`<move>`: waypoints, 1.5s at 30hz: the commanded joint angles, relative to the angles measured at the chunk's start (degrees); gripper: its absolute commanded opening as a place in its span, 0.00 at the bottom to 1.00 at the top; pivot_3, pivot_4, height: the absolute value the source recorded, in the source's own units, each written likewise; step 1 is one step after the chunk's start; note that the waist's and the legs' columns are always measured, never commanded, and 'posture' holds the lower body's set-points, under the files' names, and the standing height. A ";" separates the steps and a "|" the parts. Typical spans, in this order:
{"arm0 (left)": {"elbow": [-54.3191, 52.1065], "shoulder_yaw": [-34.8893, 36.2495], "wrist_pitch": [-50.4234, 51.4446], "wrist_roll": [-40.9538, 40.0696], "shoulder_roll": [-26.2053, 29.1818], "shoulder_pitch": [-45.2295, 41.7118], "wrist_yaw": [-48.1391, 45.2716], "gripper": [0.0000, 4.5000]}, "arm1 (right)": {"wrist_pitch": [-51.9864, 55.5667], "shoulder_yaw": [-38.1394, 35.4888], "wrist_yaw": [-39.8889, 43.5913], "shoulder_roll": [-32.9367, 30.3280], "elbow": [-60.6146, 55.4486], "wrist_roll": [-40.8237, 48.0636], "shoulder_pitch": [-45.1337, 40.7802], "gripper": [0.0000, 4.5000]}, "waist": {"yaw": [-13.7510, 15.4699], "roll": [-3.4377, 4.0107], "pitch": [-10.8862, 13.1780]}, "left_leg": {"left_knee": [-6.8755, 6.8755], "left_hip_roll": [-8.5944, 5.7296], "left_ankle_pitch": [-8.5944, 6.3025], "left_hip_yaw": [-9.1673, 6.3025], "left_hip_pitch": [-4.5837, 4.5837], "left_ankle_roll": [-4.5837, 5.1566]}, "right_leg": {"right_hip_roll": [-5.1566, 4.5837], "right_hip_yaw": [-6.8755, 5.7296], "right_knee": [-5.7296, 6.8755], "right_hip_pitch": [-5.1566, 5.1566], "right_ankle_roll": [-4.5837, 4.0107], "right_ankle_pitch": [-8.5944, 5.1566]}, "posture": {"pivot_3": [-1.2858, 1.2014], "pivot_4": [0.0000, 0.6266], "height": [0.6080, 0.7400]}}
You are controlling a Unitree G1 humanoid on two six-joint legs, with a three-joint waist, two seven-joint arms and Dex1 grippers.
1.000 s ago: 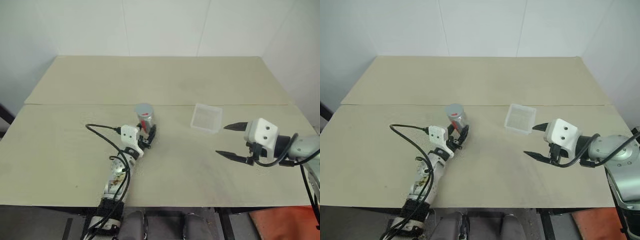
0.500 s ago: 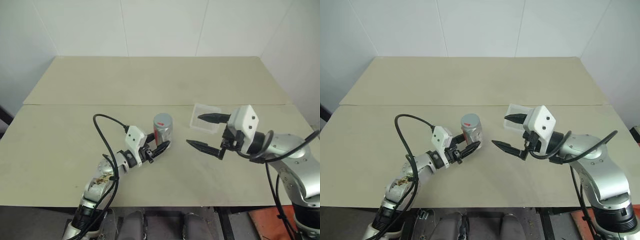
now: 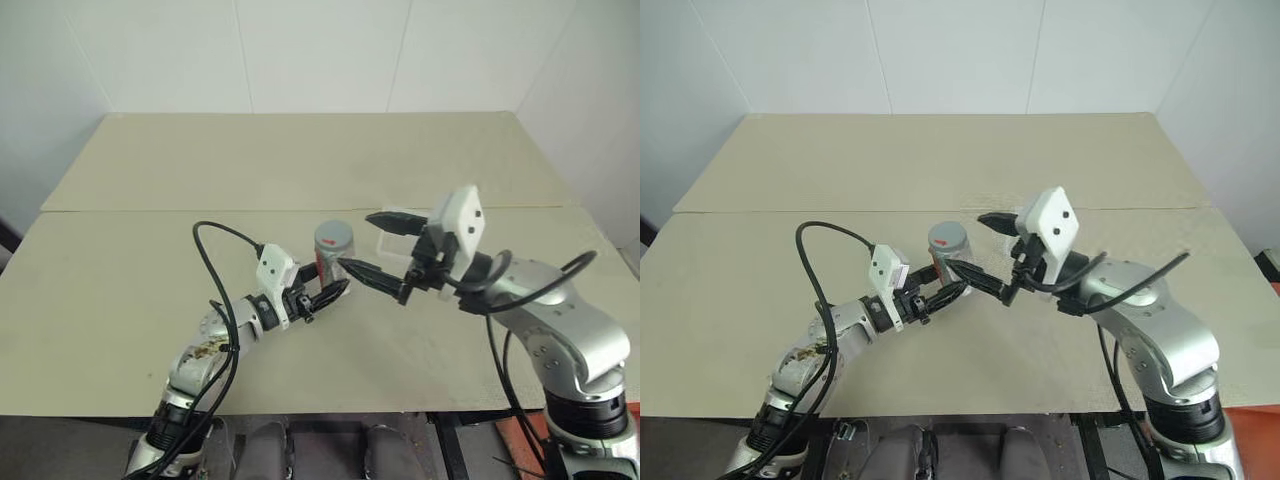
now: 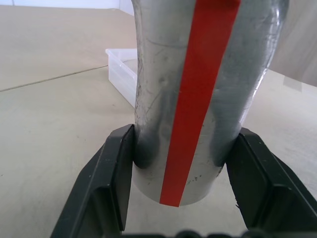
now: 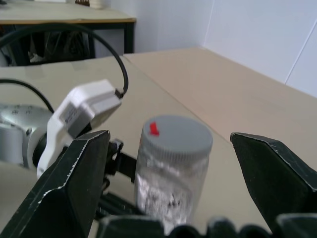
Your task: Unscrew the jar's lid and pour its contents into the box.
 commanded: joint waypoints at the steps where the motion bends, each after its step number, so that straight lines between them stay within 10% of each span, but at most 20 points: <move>1: -3.39 -0.44 -0.06 0.41 0.44 -0.96 -0.44 0.54 | -0.18 1.60 -2.34 1.45 0.11 -1.56 -1.94 1.00 | 0.00 0.00 0.00 | 0.00 0.00 0.00 0.00 -0.03 0.00 | 0.00 0.00 0.00 -0.02 0.00 0.00 | 0.52 0.24 1.00; 23: -4.14 -1.27 -3.91 5.81 -0.53 -0.13 1.33 0.54 | -0.94 5.30 -2.40 4.32 5.01 -5.16 -5.03 1.00 | 0.03 0.00 0.00 | 0.04 -0.01 0.02 0.04 -0.39 -0.01 | 0.00 0.04 0.10 -0.44 0.00 0.01 | 0.52 0.24 1.00; 30: -3.91 -1.10 -3.99 5.58 -0.57 -0.43 0.97 0.54 | -0.73 5.56 -2.20 4.25 4.29 -5.55 -4.10 0.62 | 0.02 0.00 0.00 | 0.04 -0.01 0.02 0.04 -0.39 0.00 | 0.00 0.05 0.10 -0.44 0.00 0.01 | 0.52 0.24 1.00; 45: -4.04 -0.93 -4.16 5.61 0.21 -0.15 0.23 0.54 | -2.64 6.25 -0.02 3.63 4.86 -7.17 -3.49 0.62 | 0.03 0.00 0.00 | 0.03 -0.01 0.02 0.04 -0.39 -0.01 | 0.00 0.04 0.10 -0.44 0.00 0.01 | 0.52 0.24 1.00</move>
